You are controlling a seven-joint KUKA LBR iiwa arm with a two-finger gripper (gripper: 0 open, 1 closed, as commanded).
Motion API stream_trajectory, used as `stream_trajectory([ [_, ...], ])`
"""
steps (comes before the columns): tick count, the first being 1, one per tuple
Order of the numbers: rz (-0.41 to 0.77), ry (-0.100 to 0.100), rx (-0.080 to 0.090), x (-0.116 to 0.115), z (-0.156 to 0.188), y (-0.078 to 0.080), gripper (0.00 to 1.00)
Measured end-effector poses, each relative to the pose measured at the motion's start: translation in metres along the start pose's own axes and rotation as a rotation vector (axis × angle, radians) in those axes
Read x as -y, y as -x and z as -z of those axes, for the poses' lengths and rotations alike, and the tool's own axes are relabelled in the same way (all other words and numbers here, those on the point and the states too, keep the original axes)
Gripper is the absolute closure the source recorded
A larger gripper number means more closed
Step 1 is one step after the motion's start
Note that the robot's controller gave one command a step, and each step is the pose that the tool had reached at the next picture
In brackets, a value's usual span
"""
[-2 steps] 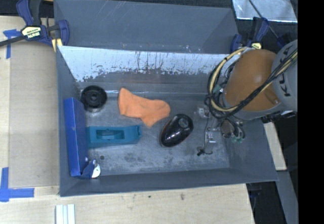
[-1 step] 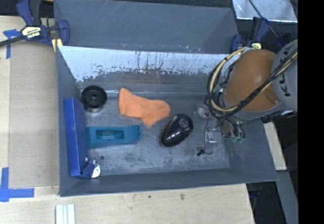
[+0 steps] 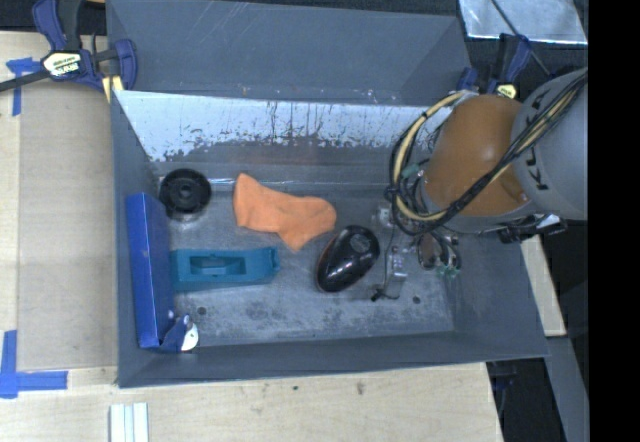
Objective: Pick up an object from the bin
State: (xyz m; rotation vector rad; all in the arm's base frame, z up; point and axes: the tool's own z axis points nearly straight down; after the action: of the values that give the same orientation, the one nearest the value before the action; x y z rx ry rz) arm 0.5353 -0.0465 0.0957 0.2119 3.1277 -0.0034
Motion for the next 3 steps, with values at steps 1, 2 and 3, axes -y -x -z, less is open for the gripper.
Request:
stream_trajectory([
  [1, -0.095, 0.004, -0.001, -0.012, -0.014, -0.012, 0.0],
  [2, -0.016, 0.0, -0.004, -0.082, -0.019, 0.028, 1.0],
  [3, -0.016, 0.0, -0.004, -0.082, -0.019, 0.028, 1.0],
])
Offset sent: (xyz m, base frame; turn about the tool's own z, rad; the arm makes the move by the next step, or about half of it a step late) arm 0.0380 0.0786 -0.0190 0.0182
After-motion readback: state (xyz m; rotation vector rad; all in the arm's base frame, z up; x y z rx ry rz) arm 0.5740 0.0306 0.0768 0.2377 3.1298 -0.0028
